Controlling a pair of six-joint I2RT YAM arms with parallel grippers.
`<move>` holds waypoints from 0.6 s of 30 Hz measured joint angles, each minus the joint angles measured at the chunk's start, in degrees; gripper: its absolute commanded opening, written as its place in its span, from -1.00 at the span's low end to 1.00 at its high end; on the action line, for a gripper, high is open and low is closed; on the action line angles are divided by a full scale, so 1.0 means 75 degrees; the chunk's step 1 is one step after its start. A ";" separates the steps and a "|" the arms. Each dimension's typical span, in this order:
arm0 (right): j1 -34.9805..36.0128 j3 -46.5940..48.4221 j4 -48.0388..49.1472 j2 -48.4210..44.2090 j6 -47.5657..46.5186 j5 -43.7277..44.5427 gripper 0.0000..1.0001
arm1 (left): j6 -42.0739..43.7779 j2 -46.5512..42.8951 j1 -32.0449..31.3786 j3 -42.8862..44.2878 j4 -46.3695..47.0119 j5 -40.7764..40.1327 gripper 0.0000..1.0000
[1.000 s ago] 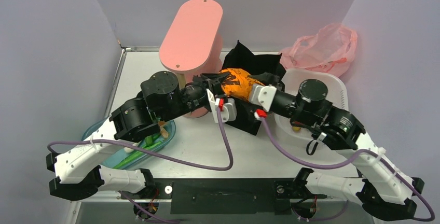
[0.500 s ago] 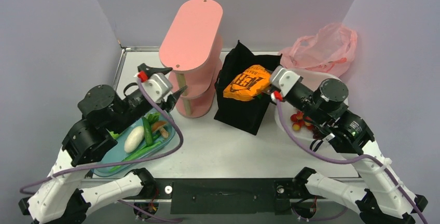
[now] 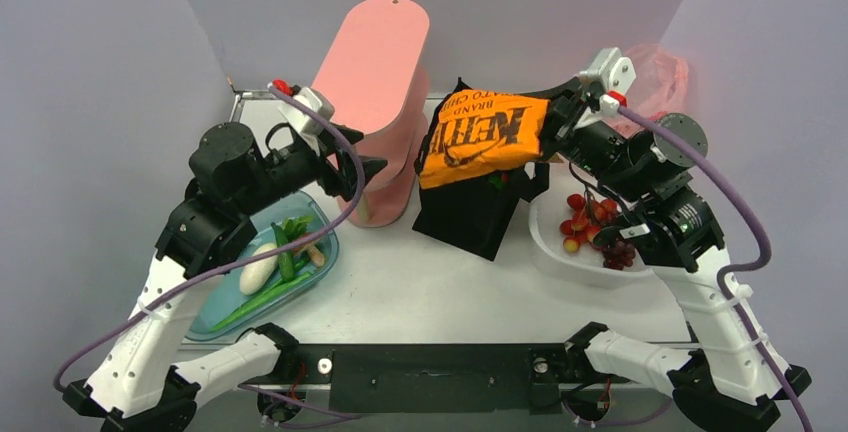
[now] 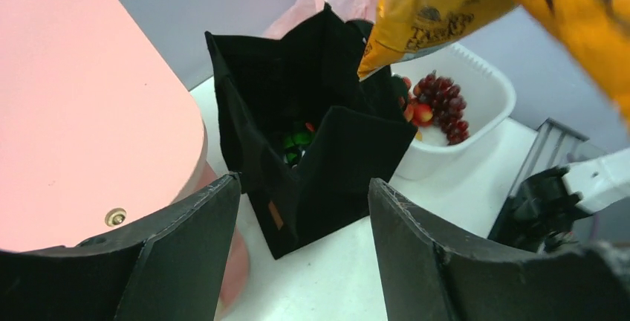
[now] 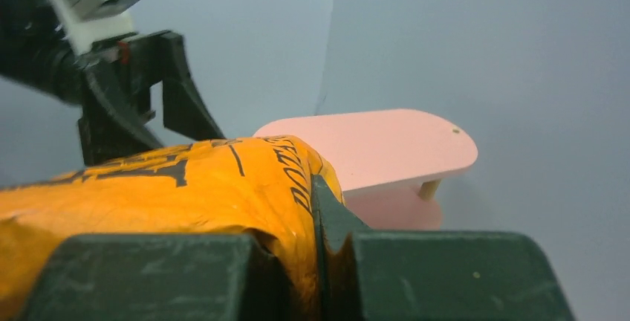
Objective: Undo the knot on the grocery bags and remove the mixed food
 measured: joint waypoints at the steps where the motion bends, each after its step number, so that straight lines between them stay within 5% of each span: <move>1: 0.0023 -0.0006 0.0047 -0.0038 -0.0280 -0.0195 -1.00 | -0.0105 0.0076 0.0105 0.0064 0.0009 0.0108 0.23; 5: 0.0615 -0.0259 -0.0353 -0.0519 -0.2530 -0.0493 -1.00 | -0.1856 0.0889 0.1241 0.1072 0.0391 0.1679 0.24; 9: 0.1285 -0.1067 -0.1011 -0.1370 -0.5208 -0.0682 -1.00 | -0.3608 0.1221 0.1475 0.0883 0.1553 0.3340 0.25; 13: 0.1454 -0.1320 -0.1900 -0.1786 -0.7621 -0.0924 -1.00 | -0.2766 0.1125 0.0688 0.0574 0.1527 0.4007 0.25; 18: 0.1612 -0.1824 -0.2812 -0.1903 -0.9748 -0.1265 -1.00 | -0.0242 0.0790 -0.0530 0.0510 0.0871 0.3955 0.26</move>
